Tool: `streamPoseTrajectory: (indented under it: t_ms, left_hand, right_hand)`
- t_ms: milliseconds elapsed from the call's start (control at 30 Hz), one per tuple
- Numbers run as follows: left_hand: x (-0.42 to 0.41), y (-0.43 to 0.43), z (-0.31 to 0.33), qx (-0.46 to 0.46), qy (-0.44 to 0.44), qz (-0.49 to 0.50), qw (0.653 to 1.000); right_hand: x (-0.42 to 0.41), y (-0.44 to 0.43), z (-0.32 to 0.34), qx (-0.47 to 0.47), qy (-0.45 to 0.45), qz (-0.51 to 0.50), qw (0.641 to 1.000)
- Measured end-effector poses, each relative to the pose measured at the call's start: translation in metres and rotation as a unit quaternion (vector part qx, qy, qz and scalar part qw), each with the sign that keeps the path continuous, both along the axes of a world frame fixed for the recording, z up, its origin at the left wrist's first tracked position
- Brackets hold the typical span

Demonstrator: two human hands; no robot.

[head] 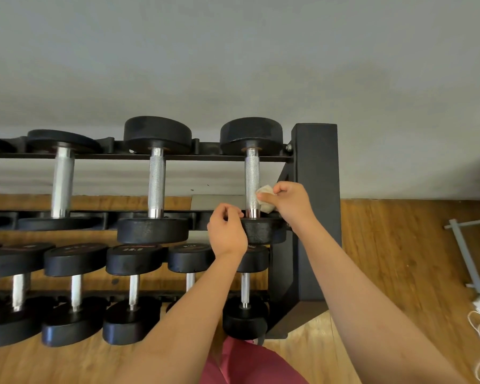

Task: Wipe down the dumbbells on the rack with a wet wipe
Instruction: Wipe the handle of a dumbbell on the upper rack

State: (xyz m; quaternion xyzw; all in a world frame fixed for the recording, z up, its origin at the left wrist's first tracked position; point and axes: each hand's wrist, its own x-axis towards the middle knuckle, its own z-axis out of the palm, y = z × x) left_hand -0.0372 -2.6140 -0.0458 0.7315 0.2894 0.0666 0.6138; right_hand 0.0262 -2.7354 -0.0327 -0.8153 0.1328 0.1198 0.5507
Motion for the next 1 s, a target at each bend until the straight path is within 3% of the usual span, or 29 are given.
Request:
streamPoseTrajectory:
  t_ms: [200,400,633,800,1000]
  left_hand:
    - [0.001,0.001,0.002,0.011,0.011,-0.014,1.0]
    - [0.001,0.0,0.002,0.025,0.021,-0.018,0.999]
    - [0.002,0.001,-0.001,0.019,0.018,-0.018,0.999]
    - [0.001,0.001,-0.001,0.019,0.01,-0.018,1.0]
    - [0.0,0.001,0.001,0.019,0.017,-0.016,1.0]
  right_hand:
    - [-0.016,-0.004,0.012,-0.035,0.031,0.125,0.991]
    - [-0.019,-0.007,0.008,-0.027,0.032,0.11,0.993]
    - [-0.007,0.002,0.011,-0.081,0.079,0.131,0.985]
    - [-0.005,-0.006,0.007,-0.096,0.05,0.091,0.99]
    - [-0.003,0.005,0.011,-0.123,0.083,0.128,0.981]
